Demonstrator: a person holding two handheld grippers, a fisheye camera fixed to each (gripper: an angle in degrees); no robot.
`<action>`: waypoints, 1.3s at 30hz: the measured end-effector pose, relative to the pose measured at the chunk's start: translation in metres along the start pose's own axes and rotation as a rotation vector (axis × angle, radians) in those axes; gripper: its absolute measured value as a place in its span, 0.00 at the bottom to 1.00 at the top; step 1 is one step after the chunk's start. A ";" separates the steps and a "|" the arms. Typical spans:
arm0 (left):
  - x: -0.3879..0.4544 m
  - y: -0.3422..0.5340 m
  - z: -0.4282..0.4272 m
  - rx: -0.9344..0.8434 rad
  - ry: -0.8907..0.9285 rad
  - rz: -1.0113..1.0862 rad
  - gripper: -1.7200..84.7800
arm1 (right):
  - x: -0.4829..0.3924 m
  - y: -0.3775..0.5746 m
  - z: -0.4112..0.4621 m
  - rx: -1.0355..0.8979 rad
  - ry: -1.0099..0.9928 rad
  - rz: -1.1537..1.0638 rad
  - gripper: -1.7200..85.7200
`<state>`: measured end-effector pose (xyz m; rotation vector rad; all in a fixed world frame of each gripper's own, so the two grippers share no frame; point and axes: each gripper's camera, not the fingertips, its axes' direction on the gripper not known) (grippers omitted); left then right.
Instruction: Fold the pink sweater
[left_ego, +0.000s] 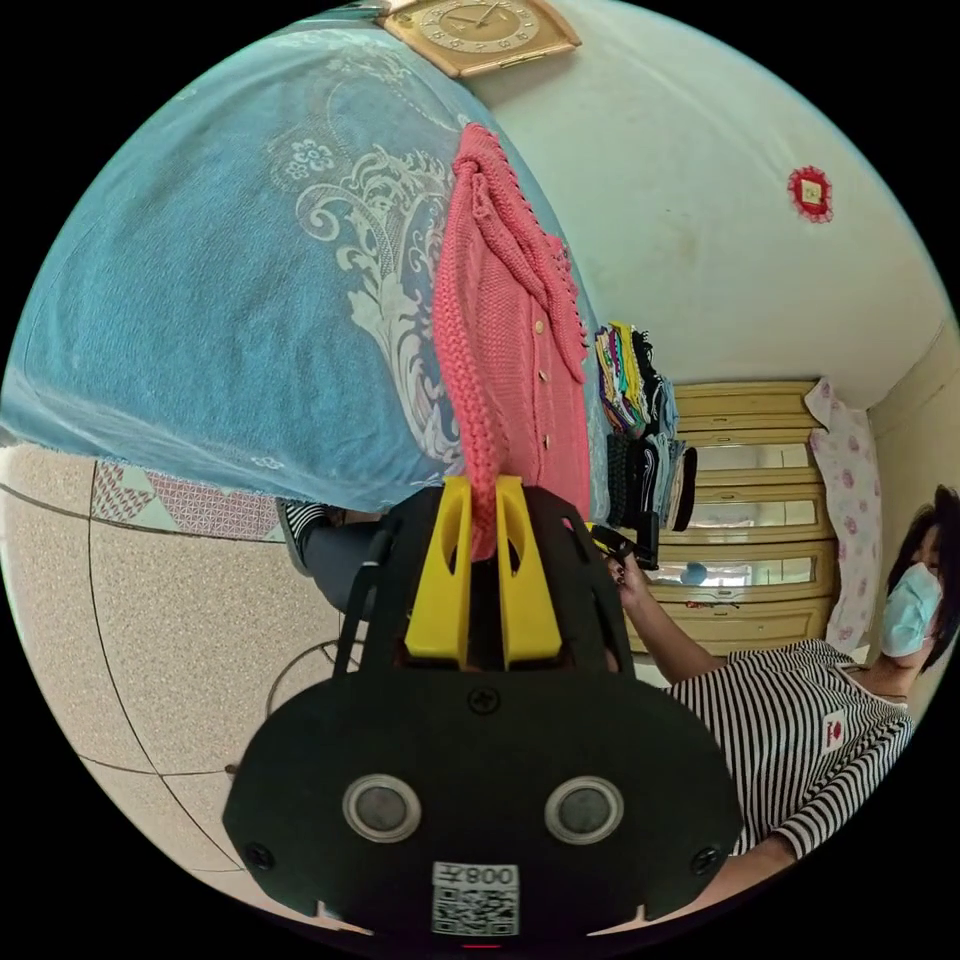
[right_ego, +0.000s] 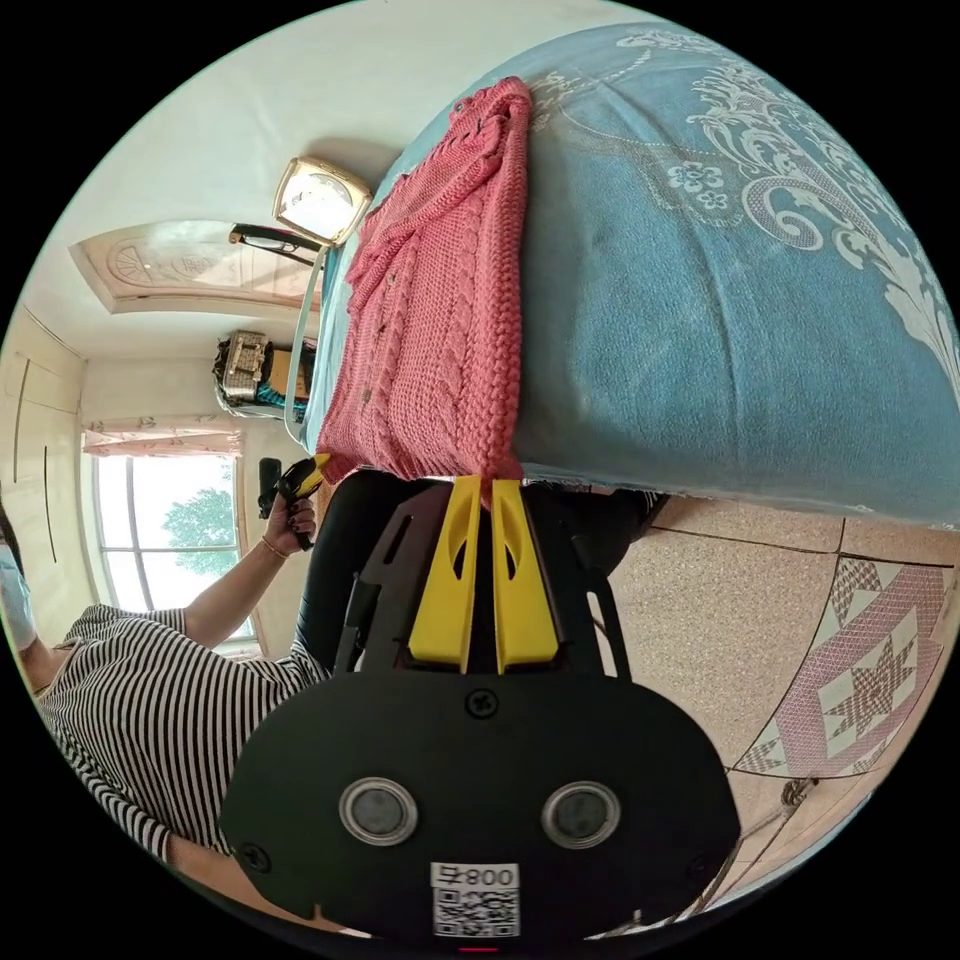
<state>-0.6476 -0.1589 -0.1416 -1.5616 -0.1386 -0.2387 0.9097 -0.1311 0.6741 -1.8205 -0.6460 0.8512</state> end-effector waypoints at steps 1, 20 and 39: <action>-0.001 0.005 -0.004 0.004 0.024 0.018 0.06 | 0.001 0.003 -0.004 0.002 -0.013 -0.015 0.04; -0.018 0.100 -0.043 0.086 0.204 0.218 0.06 | -0.001 0.068 -0.061 0.086 -0.208 -0.222 0.03; -0.069 0.250 -0.061 0.118 0.300 0.193 0.06 | 0.027 0.214 -0.059 0.091 -0.288 -0.263 0.03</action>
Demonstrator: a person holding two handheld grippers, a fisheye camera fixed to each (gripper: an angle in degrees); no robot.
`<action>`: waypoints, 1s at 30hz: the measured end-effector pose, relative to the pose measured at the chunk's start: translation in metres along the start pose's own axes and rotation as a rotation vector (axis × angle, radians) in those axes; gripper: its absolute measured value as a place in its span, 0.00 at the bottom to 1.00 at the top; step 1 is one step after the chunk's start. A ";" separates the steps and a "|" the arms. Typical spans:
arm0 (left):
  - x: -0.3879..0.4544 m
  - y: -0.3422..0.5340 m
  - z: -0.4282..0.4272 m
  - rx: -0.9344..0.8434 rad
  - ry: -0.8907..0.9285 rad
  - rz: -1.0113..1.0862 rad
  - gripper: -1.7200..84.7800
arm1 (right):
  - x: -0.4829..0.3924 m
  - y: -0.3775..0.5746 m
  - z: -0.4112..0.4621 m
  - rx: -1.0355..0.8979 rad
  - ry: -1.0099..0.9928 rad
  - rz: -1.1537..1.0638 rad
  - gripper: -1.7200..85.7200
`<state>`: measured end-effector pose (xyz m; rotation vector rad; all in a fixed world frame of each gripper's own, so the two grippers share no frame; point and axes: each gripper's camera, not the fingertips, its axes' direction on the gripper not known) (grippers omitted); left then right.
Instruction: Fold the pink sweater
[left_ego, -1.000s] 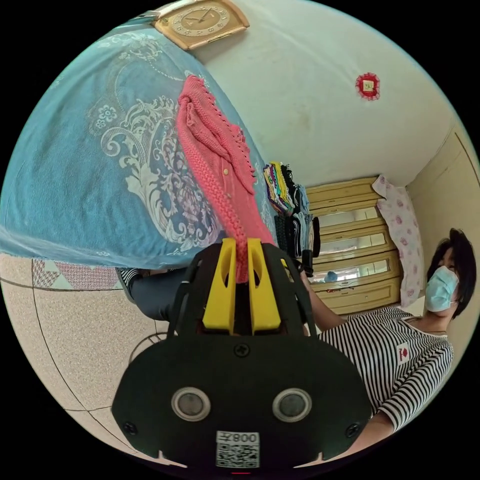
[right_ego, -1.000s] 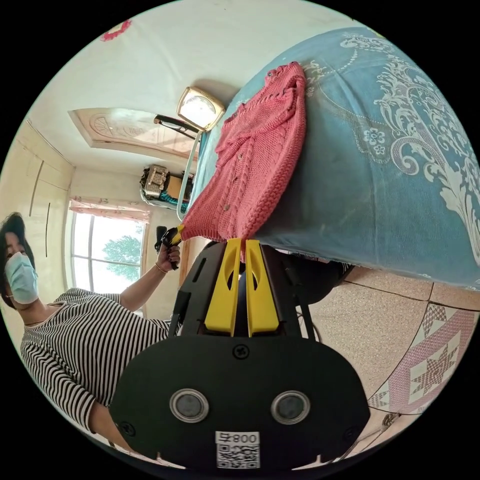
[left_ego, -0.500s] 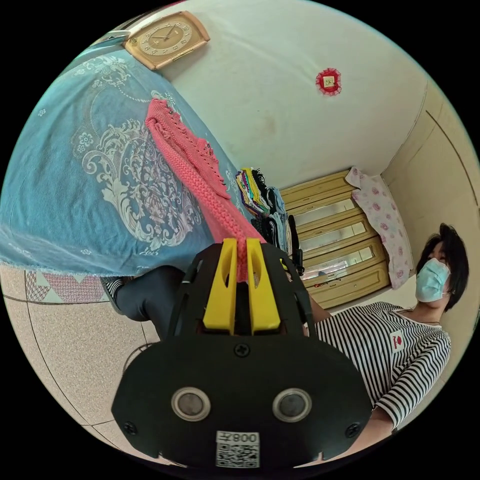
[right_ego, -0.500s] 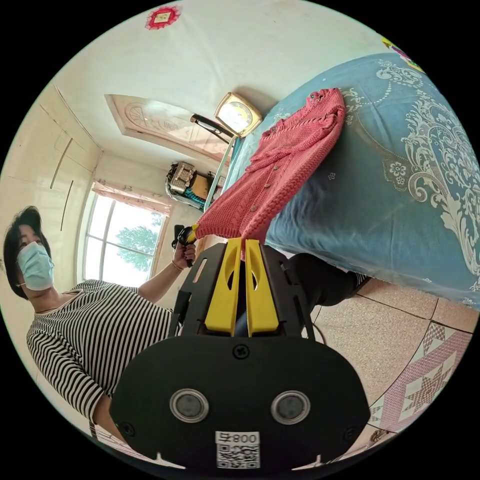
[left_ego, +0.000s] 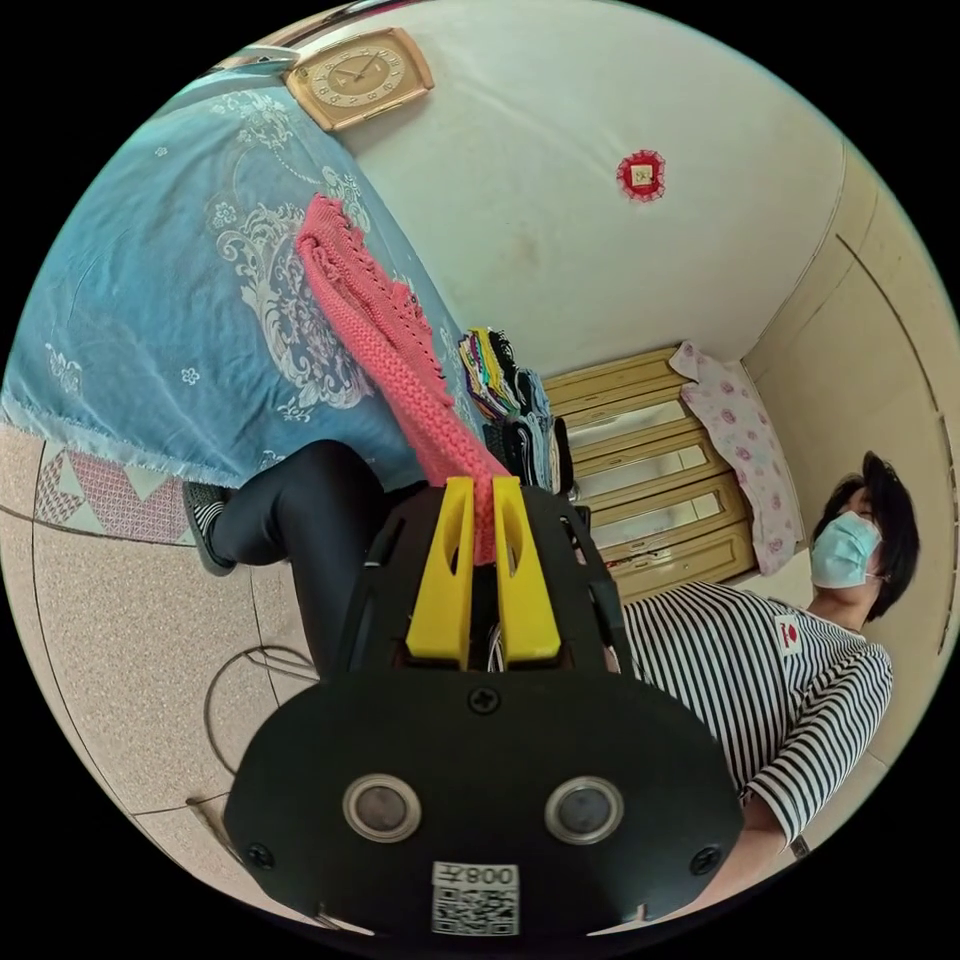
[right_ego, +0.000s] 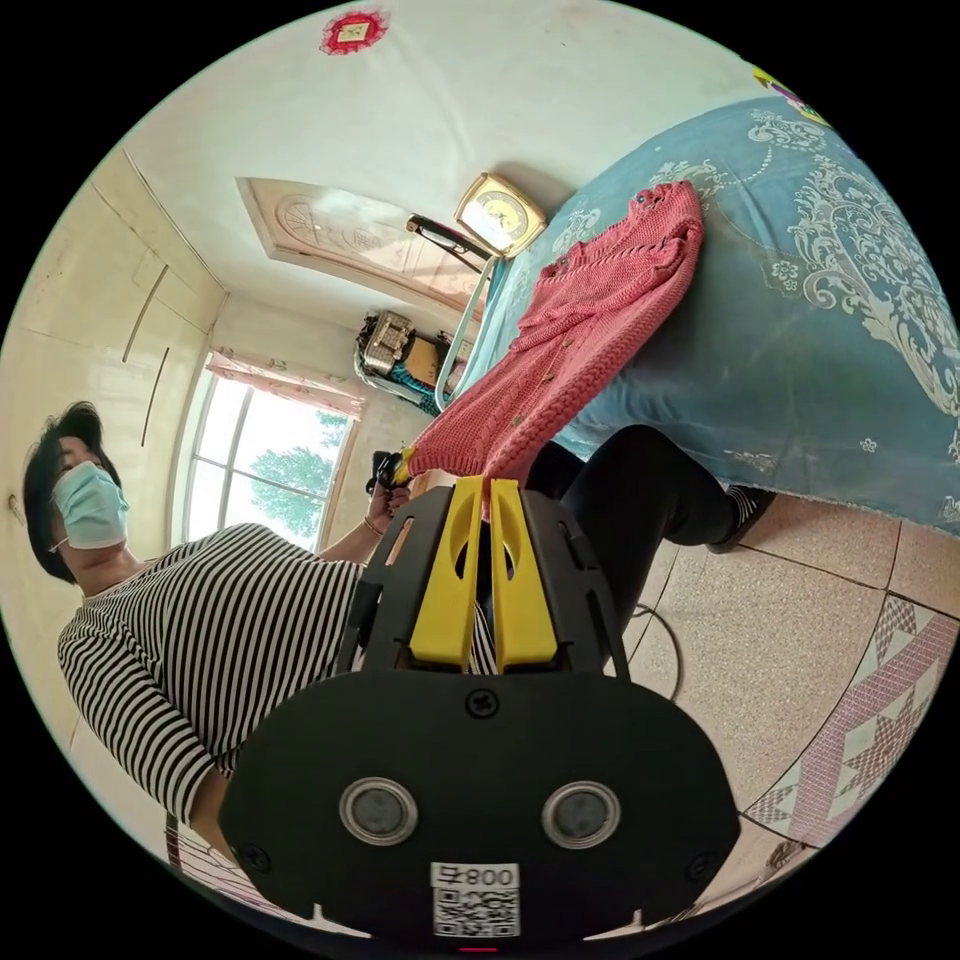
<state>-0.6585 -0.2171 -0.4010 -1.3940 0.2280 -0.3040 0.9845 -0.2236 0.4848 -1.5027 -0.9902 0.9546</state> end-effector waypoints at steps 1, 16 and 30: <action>0.000 0.008 -0.001 0.000 0.002 0.001 0.06 | -0.001 0.008 0.000 -0.002 -0.002 -0.002 0.03; 0.007 0.082 -0.018 0.027 0.054 -0.020 0.06 | -0.019 0.091 0.003 -0.015 -0.024 -0.043 0.03; 0.029 0.088 -0.016 0.049 0.101 -0.031 0.06 | -0.029 0.124 -0.003 0.016 -0.066 -0.030 0.03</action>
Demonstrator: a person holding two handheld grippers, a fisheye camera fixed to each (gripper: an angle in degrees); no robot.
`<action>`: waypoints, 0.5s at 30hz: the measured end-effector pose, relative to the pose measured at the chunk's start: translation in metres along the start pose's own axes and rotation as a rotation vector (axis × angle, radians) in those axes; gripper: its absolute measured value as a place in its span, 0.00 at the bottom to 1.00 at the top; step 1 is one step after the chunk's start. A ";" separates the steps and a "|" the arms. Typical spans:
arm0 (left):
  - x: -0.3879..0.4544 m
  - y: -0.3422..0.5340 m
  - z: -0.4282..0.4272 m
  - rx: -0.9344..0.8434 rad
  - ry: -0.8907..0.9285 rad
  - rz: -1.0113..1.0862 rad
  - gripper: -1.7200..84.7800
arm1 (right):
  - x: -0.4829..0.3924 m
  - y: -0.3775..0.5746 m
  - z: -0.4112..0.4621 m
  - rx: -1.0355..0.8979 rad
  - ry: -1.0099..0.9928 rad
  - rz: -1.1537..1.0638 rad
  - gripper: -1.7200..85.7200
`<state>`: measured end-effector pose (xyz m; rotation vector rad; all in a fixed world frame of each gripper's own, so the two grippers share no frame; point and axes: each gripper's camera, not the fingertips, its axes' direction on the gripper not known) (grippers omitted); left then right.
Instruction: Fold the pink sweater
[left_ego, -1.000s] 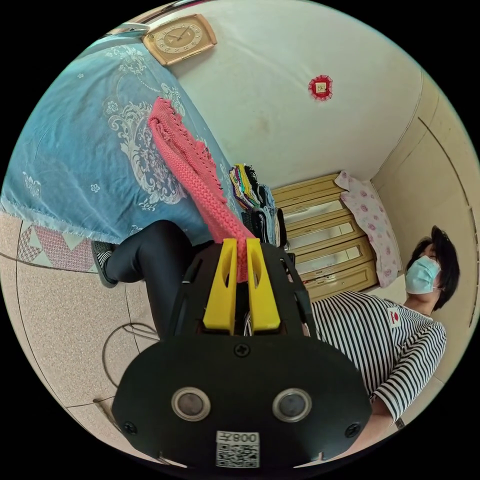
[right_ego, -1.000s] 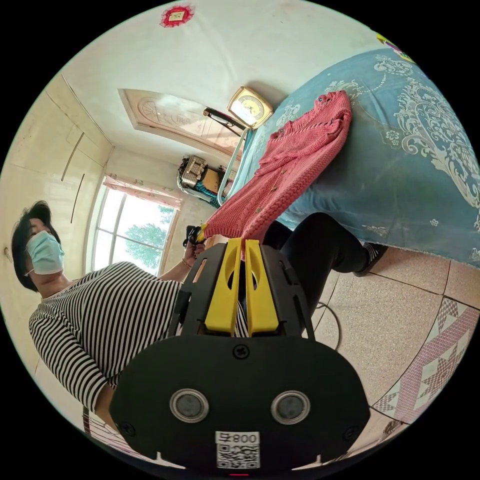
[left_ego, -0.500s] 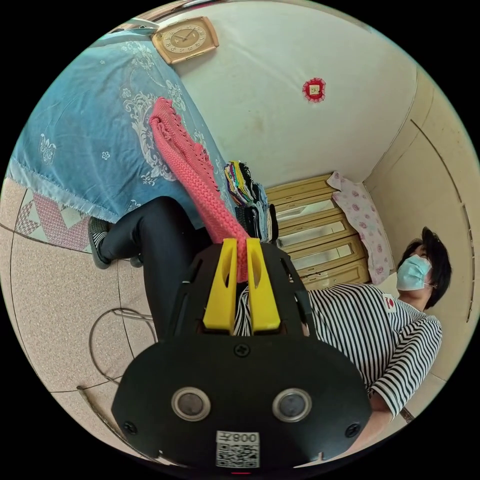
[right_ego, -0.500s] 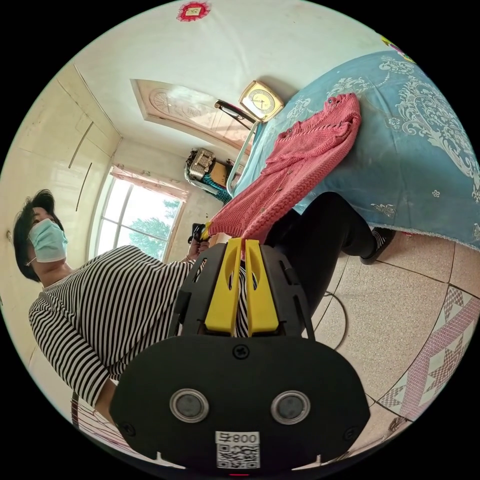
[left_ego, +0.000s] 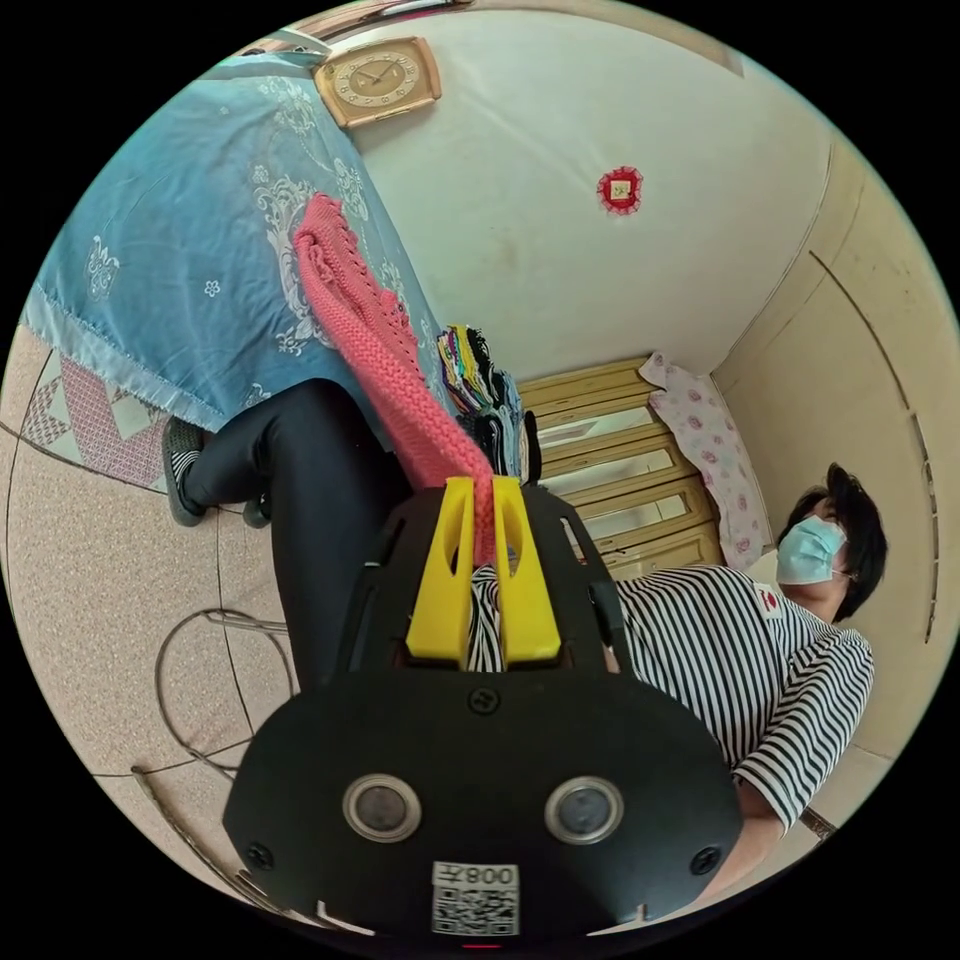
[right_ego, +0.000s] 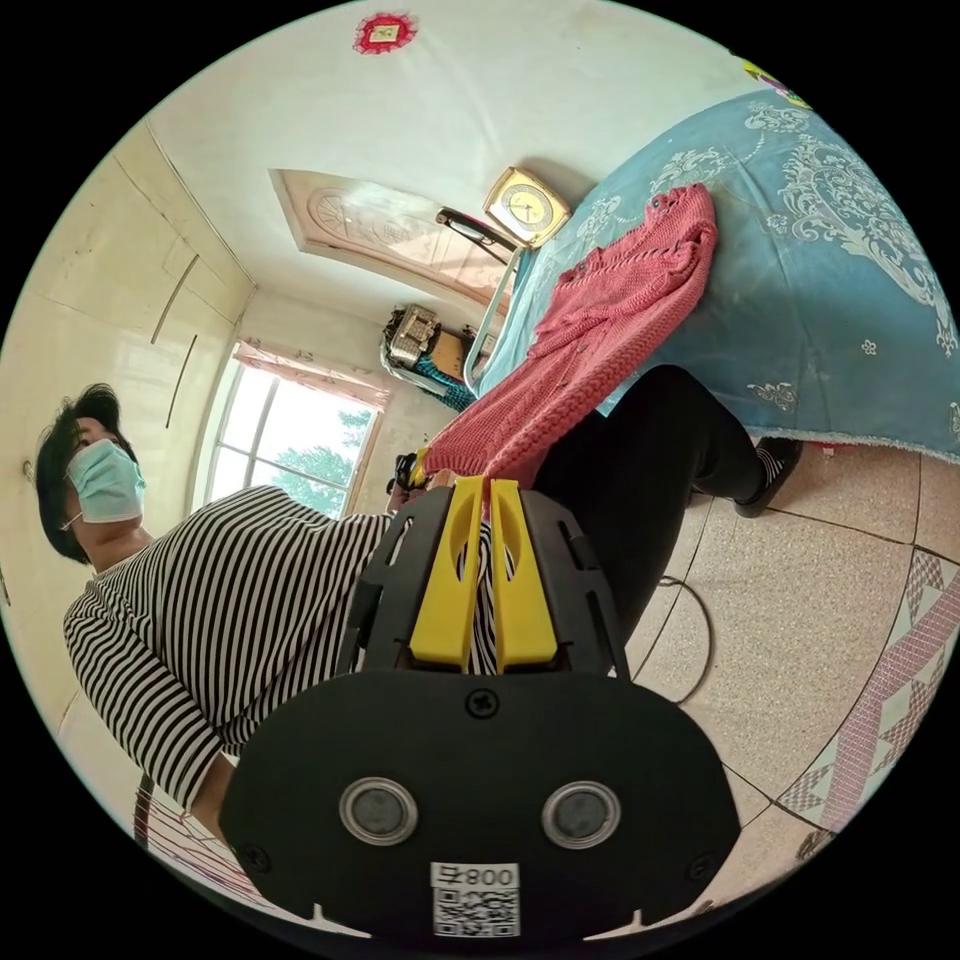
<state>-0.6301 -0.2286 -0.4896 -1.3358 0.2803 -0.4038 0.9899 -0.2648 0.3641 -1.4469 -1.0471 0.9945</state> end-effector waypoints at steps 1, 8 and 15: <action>0.004 -0.004 0.002 -0.003 0.001 0.006 0.06 | -0.003 -0.001 -0.001 -0.001 0.003 -0.004 0.03; 0.029 -0.039 0.007 0.014 0.026 0.038 0.06 | -0.020 -0.017 -0.012 0.023 -0.001 -0.031 0.03; 0.054 -0.080 0.014 0.035 0.052 0.060 0.06 | -0.039 -0.044 -0.026 0.066 -0.030 -0.049 0.03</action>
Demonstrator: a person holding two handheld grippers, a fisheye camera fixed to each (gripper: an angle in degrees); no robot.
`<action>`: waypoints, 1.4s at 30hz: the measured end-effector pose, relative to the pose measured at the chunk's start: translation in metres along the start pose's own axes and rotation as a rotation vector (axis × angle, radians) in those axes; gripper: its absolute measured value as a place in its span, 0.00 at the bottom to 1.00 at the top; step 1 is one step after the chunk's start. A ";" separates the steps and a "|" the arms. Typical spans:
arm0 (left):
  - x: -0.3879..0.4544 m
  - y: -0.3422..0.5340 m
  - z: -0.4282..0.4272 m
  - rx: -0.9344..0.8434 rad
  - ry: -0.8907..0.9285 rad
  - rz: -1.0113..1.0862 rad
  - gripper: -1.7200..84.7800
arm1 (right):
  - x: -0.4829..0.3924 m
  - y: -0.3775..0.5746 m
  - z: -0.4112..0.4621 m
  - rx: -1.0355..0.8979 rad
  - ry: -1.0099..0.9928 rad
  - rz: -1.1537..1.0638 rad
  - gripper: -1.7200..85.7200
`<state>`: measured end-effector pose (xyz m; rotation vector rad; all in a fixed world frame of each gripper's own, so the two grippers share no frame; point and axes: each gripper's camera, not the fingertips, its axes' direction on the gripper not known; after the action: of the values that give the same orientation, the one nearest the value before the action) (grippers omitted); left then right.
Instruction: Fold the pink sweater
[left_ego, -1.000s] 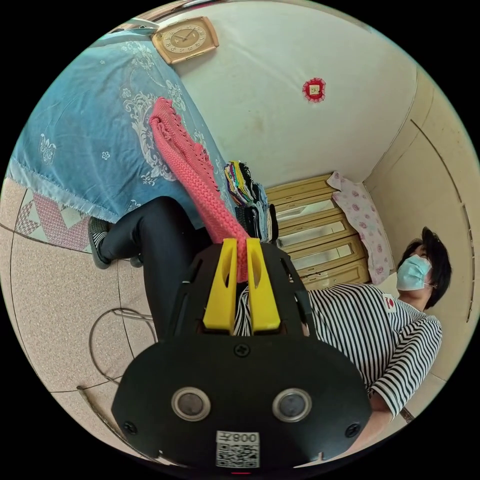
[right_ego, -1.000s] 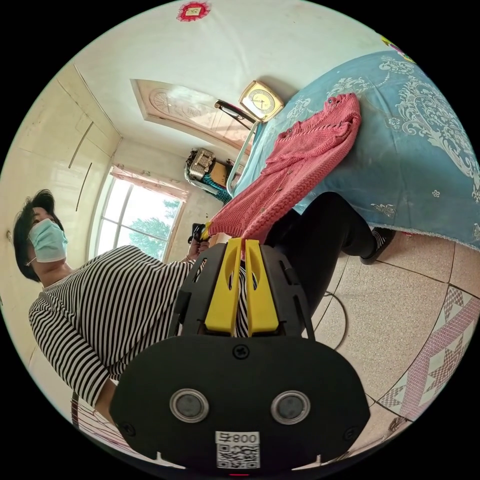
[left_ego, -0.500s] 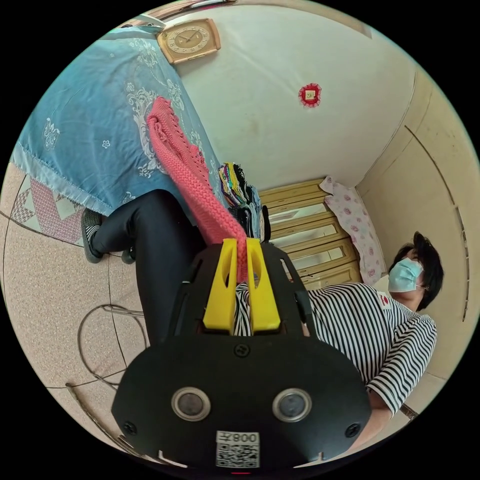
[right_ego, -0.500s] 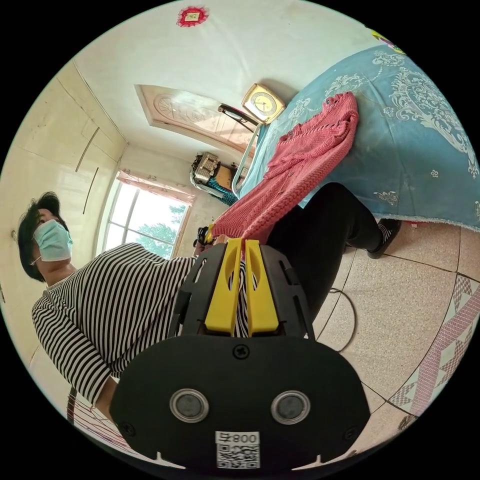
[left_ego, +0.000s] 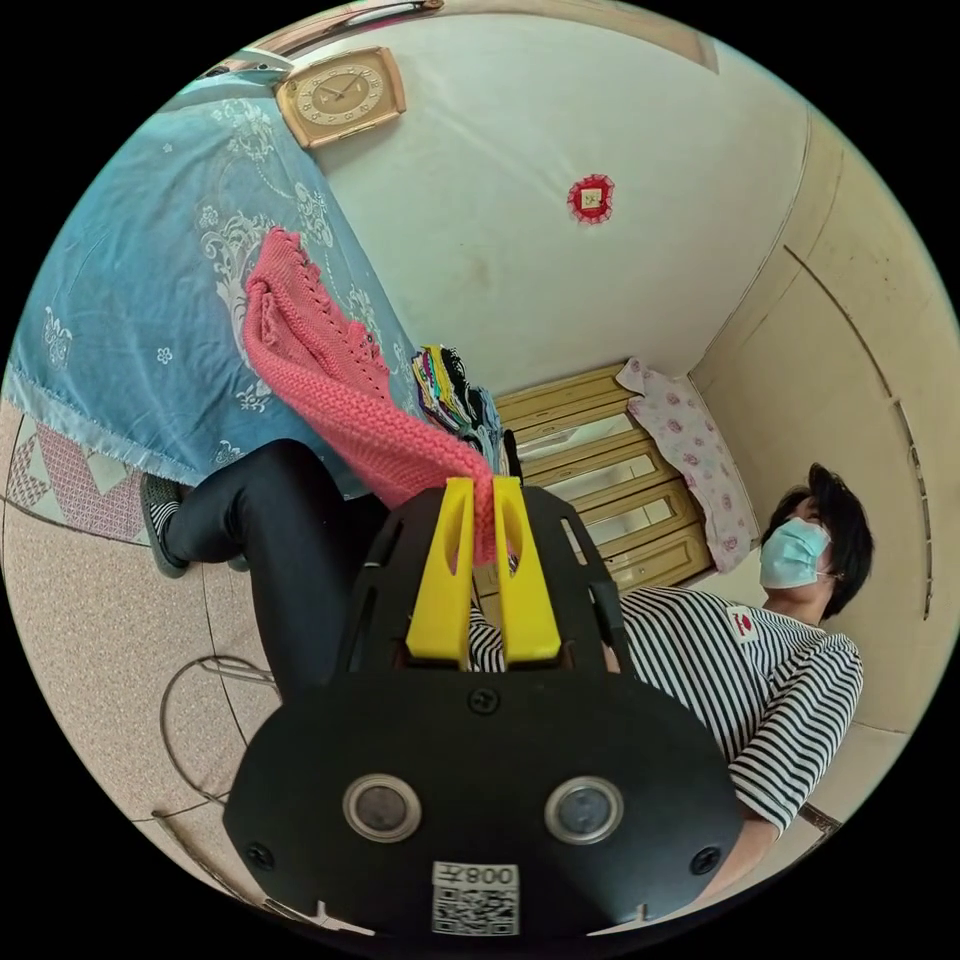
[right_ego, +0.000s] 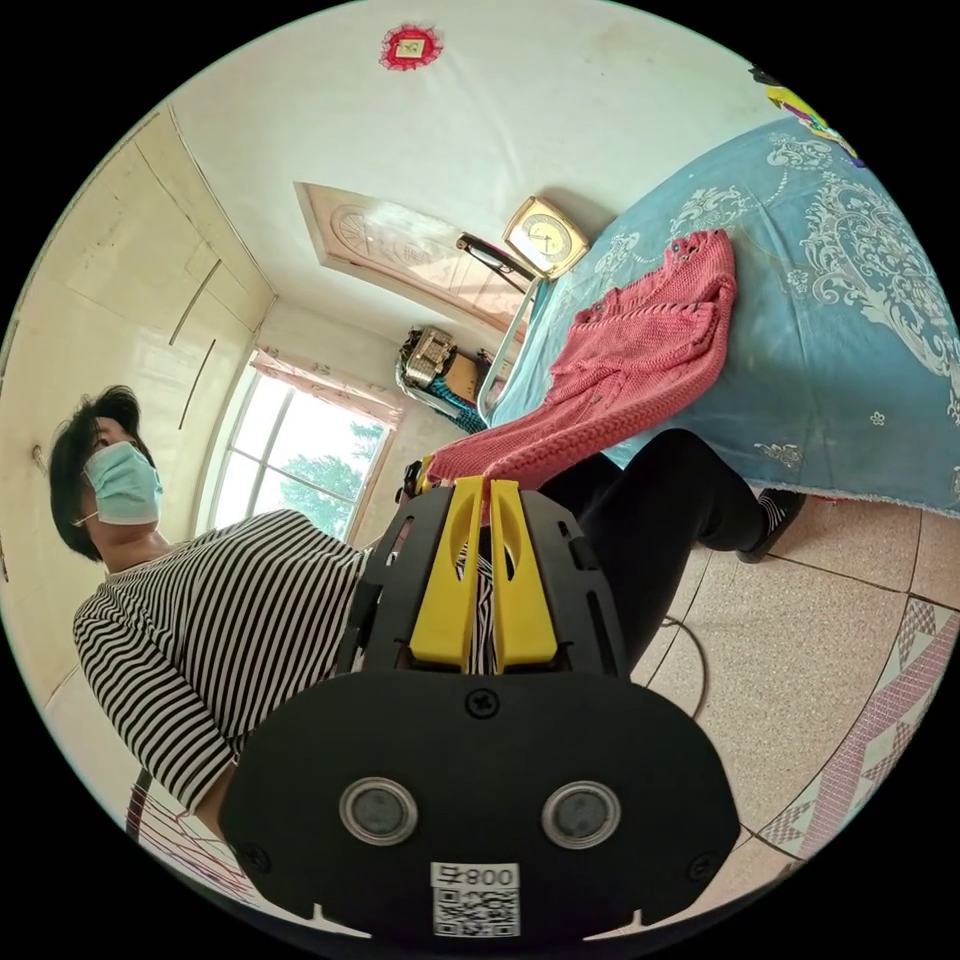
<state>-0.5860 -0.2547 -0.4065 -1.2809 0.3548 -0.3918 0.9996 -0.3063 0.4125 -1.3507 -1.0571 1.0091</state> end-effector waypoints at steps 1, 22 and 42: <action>0.004 -0.009 0.002 0.004 0.006 0.002 0.06 | -0.003 -0.006 -0.002 0.007 -0.002 0.000 0.03; 0.056 -0.242 0.072 0.056 0.072 0.045 0.06 | -0.043 -0.190 -0.033 0.137 -0.003 -0.034 0.03; 0.014 -0.509 0.186 0.061 -0.055 -0.066 0.06 | 0.012 -0.472 0.004 0.063 0.079 0.047 0.03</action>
<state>-0.5304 -0.2245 0.1320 -1.2437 0.2530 -0.4200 0.9776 -0.2887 0.8843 -1.3580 -0.9314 1.0073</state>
